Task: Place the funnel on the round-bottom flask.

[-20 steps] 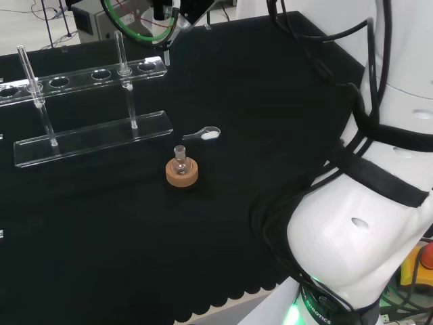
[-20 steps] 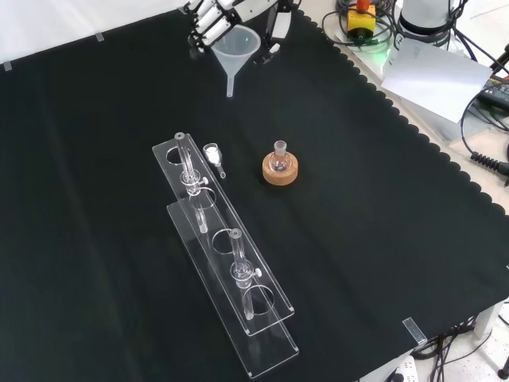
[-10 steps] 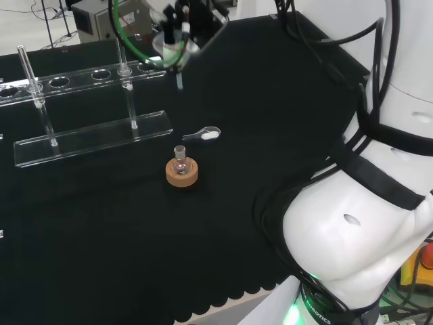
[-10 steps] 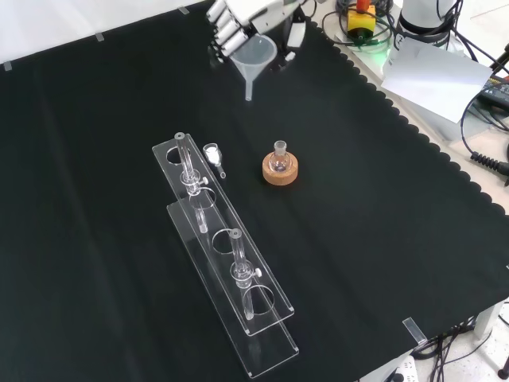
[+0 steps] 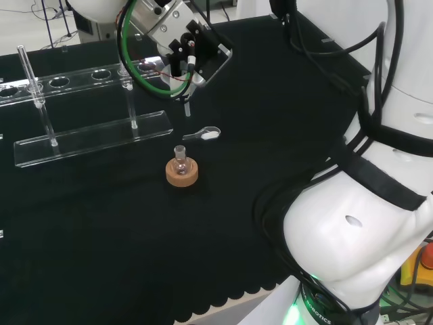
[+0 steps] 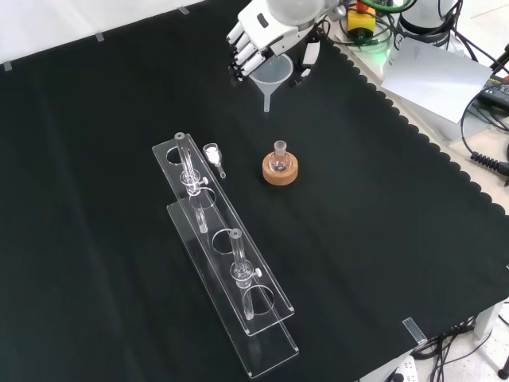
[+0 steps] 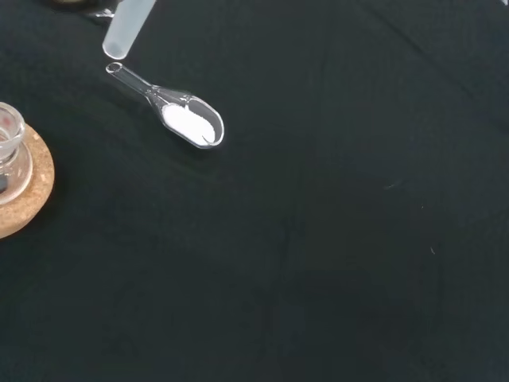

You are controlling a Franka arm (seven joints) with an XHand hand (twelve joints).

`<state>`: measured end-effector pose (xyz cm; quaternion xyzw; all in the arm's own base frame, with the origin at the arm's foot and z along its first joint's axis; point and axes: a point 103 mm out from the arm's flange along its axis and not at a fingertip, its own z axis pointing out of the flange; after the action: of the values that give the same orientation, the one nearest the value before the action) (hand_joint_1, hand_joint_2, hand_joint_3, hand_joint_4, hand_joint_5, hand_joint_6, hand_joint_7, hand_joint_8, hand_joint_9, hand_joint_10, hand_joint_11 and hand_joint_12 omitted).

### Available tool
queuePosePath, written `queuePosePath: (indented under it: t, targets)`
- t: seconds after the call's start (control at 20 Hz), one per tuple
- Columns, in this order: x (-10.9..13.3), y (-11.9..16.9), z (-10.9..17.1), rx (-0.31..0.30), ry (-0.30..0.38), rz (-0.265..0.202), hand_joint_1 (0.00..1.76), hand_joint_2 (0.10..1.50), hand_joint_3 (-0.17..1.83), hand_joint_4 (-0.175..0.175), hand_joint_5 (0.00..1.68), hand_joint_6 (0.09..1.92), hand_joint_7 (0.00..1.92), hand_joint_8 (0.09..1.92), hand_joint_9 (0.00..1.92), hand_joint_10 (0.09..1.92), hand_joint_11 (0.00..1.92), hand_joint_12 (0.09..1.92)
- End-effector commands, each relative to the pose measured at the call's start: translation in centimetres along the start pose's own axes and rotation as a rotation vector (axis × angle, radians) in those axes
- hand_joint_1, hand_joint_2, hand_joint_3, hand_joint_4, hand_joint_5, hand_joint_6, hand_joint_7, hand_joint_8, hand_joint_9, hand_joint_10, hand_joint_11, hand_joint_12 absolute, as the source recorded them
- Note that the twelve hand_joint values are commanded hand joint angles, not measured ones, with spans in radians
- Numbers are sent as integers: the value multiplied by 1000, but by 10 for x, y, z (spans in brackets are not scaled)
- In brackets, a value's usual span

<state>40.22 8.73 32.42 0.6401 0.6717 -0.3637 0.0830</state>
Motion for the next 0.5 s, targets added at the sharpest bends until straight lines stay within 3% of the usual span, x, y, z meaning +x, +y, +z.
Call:
queuePosePath:
  t: [0.05, 0.5]
  targets:
    - [5, -3, 5, 2, 11, -6, 727, 783, 657, 0, 601, 650, 632, 551, 893, 380, 694, 1222]
    - [24, -4, 19, 17, 34, -27, 727, 785, 657, 0, 600, 654, 633, 554, 894, 380, 695, 1223]
